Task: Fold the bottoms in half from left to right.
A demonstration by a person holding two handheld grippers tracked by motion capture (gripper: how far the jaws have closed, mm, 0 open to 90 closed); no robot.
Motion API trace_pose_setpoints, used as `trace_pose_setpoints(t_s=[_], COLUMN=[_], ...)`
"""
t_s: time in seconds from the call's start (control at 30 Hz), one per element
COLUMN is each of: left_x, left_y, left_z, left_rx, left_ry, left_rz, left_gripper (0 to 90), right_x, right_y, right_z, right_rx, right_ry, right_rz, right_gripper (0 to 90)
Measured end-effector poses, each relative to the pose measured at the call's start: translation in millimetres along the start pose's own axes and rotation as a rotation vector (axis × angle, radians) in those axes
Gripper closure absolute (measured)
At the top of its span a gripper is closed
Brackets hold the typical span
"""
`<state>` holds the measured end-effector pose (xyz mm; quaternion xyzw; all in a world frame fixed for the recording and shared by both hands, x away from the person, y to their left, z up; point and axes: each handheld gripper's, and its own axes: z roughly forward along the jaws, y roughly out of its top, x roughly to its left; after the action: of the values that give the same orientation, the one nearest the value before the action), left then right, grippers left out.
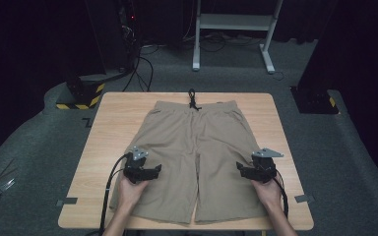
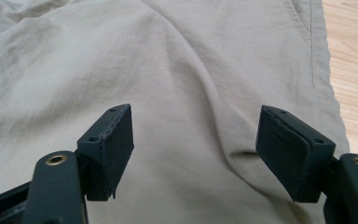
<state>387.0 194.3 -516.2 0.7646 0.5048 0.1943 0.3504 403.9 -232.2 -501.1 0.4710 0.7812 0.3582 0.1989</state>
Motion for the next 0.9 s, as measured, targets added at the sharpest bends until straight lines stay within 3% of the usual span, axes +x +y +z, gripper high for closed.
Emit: trace_pose_setpoints(t_s=[0.27,0.4,0.5,0.73,0.77,0.9], left_x=[-2.2,-6.8,-10.3,-8.9,-8.9,-10.4], left_y=[14.0,23.6,25.2,28.2,31.5,37.5], left_z=[7.4,16.3,20.7,34.5,38.3,42.2], left_rx=[-0.011,0.014,0.006,0.012,0.042,0.045], left_ry=[-0.005,0.013,0.045,0.066,0.070,0.067], left_rz=[0.001,0.016,0.026,-0.008,0.002,0.026], left_gripper=[21.4,21.5,22.1,23.3,23.2,23.7], right_x=[4.4,2.1,2.3,4.1,5.5,7.2], right_y=[12.8,16.5,20.0,27.0,29.5,33.4], right_z=[6.1,13.4,18.3,30.0,35.7,42.0], right_rx=[-0.006,-0.002,0.011,0.024,0.035,0.037], right_ry=[0.007,0.013,0.005,-0.005,-0.005,-0.012], right_rz=[-0.013,-0.001,0.000,-0.004,-0.008,-0.008], right_gripper=[29.1,29.7,29.7,30.3,30.3,30.4])
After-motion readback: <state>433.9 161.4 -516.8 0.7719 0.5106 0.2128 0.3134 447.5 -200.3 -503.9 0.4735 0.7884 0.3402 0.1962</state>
